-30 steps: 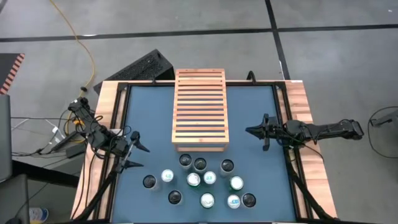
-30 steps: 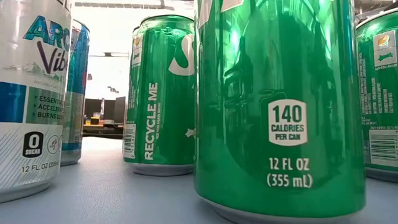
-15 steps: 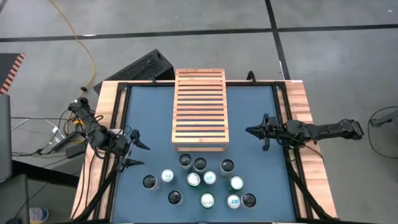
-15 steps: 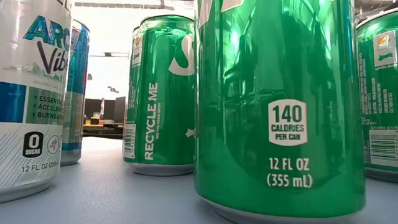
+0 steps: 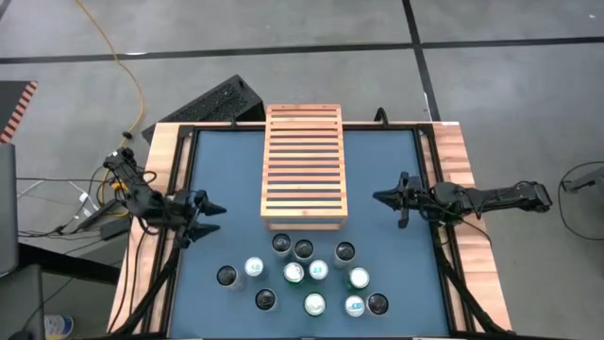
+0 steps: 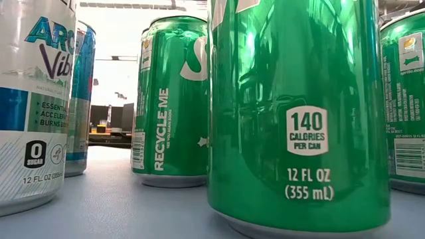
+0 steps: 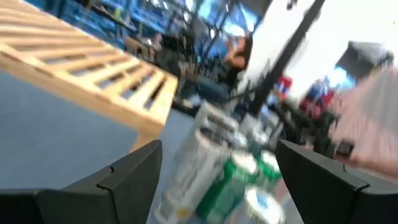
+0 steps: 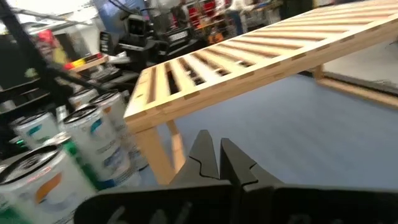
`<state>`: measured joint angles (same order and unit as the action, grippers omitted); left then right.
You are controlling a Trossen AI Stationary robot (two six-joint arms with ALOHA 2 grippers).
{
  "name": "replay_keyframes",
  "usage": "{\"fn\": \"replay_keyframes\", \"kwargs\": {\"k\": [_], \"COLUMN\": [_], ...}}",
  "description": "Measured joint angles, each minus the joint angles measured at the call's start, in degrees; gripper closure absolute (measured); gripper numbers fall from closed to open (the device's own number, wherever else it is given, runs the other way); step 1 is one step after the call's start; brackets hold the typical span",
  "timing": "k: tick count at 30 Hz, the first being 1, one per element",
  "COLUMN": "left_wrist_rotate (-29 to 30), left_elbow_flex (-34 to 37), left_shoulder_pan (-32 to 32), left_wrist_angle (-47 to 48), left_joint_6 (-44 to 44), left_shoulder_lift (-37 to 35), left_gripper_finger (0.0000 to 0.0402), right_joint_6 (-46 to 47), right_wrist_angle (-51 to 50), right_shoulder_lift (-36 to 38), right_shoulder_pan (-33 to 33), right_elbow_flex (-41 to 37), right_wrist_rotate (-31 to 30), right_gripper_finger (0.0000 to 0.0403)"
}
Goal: Place canned beverage on shelf
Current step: Put the white yellow soda can on the shelf
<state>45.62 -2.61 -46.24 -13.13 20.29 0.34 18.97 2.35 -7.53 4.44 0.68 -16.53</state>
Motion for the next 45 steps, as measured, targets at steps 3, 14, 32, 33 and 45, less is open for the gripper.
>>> {"fn": "replay_keyframes", "kwargs": {"k": [3,14,32,33,45], "left_wrist_rotate": [1.9,5.2,1.6,2.2,-11.3], "left_elbow_flex": [-0.1,-0.5,-53.6,-57.9,-99.9], "left_shoulder_pan": [0.0,1.3,3.0,3.0,3.2], "left_wrist_angle": [-9.9,-35.9,14.2,21.3,81.5], "left_joint_6": [1.5,-0.8,2.8,6.4,39.9], "left_shoulder_lift": [0.0,0.0,37.9,41.1,72.8], "left_gripper_finger": [0.0099,0.0099,0.0099,0.0099,0.0099], "right_joint_6": [0.0,7.0,30.3,30.7,30.7], "right_wrist_angle": [0.0,0.9,8.7,9.6,11.4], "right_shoulder_lift": [0.0,0.0,0.0,0.0,0.0], "right_shoulder_pan": [-0.9,-0.9,-1.2,-1.2,-1.2], "right_elbow_flex": [0.0,-0.1,-0.1,-0.1,-0.1], "right_wrist_rotate": [-0.1,0.1,-0.4,-0.3,-0.1], "right_gripper_finger": [0.0403,0.0403,0.0403,0.0403,0.0403]}}
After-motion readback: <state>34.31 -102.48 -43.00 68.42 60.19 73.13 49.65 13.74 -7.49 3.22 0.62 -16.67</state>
